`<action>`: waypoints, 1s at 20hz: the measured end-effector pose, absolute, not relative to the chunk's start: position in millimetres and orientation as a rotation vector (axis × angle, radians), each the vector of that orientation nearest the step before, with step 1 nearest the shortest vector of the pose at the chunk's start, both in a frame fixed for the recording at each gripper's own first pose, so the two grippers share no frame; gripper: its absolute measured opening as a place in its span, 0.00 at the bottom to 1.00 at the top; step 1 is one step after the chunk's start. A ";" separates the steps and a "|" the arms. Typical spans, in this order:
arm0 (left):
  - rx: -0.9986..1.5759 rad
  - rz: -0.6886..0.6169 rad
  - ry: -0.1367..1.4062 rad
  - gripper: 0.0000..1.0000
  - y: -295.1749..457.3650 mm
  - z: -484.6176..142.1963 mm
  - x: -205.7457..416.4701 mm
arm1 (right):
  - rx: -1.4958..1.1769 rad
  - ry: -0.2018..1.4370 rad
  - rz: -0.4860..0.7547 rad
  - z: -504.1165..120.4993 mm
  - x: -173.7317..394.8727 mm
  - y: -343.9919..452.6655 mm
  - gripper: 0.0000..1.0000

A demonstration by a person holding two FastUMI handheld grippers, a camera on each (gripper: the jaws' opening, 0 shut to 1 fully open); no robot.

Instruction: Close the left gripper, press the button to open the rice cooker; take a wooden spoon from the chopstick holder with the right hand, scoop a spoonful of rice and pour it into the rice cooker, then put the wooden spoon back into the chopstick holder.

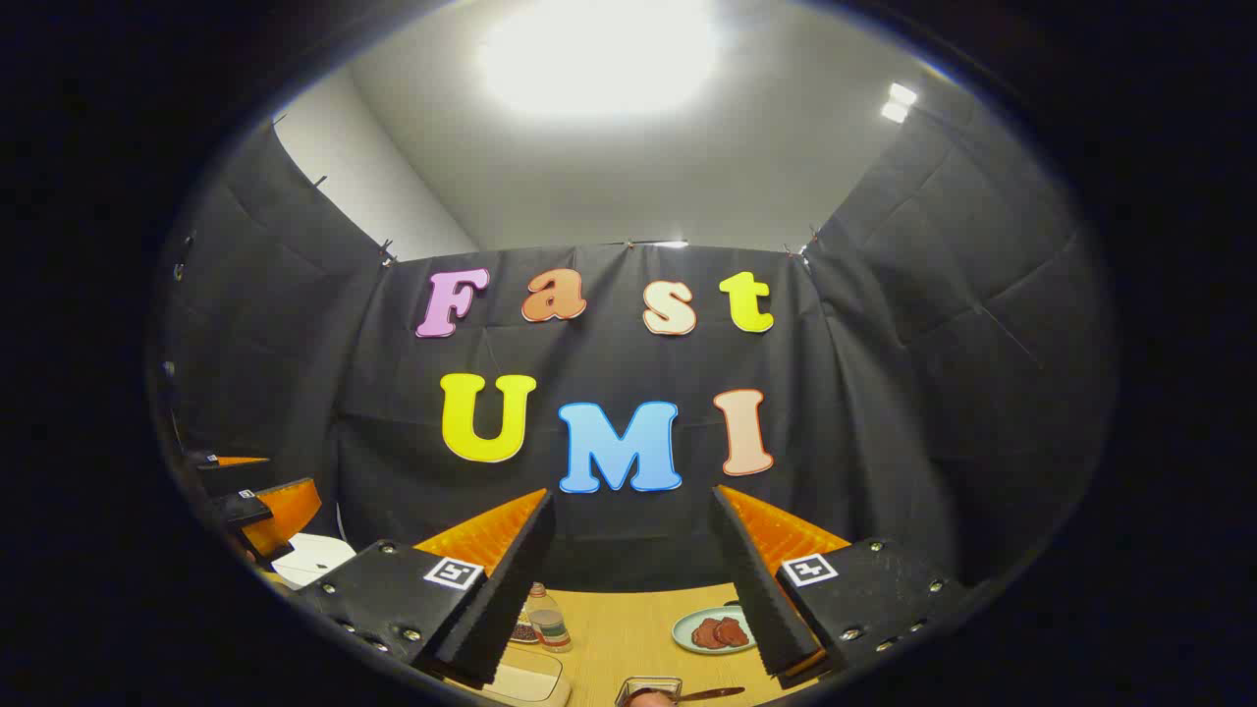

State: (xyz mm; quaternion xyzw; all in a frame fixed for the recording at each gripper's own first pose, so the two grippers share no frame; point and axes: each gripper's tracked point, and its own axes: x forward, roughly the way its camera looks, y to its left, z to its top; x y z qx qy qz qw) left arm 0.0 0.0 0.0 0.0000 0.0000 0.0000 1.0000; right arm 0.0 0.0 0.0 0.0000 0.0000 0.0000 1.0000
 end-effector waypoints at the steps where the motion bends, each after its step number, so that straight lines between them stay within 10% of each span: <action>1: -0.001 0.003 0.001 0.99 1.1 0.3 -1.8 | 0.003 -0.002 -0.001 1.1 -1.2 -0.7 0.95; 20: 0.001 0.028 0.019 0.96 12.4 -4.9 -0.6 | -0.005 0.034 -0.006 -13.0 -1.1 -5.1 0.95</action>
